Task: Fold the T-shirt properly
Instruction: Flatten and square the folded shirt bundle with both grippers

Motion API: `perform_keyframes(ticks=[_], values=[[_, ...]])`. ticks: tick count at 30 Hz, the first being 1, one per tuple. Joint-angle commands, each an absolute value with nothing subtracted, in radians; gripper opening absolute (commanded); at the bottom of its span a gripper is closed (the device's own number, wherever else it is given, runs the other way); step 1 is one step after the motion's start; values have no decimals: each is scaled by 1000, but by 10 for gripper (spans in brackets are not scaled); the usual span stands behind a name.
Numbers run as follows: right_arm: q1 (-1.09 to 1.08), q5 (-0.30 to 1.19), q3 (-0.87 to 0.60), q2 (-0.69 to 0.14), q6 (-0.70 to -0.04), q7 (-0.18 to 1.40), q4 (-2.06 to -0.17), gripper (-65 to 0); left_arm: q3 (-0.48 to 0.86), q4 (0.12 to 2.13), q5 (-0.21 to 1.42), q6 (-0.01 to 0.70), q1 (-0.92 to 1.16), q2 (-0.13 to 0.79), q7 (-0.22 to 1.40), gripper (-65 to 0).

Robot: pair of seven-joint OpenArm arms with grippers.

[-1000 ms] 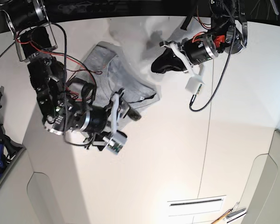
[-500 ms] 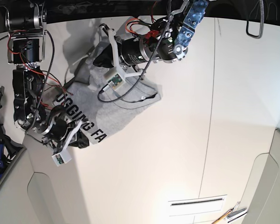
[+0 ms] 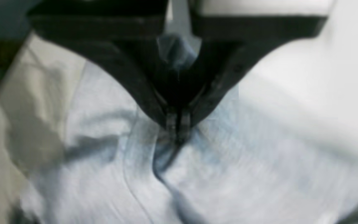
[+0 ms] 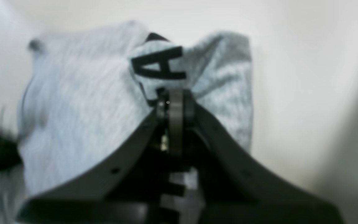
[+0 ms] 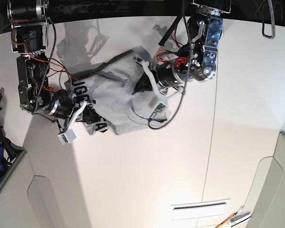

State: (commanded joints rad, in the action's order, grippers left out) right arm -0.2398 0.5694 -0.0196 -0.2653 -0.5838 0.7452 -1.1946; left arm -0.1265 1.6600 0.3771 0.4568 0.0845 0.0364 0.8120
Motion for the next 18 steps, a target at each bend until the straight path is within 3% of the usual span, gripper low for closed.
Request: perform_keyframes(ticks=[9,18], values=[[32,628,-30,-263,-588,786,-1516,-650,-74,1660,377,457,47,36,813,-650],[3,628,-224,-263,-588,741,-1536,-650,-72,1844,411,456,68,69,879,-650]])
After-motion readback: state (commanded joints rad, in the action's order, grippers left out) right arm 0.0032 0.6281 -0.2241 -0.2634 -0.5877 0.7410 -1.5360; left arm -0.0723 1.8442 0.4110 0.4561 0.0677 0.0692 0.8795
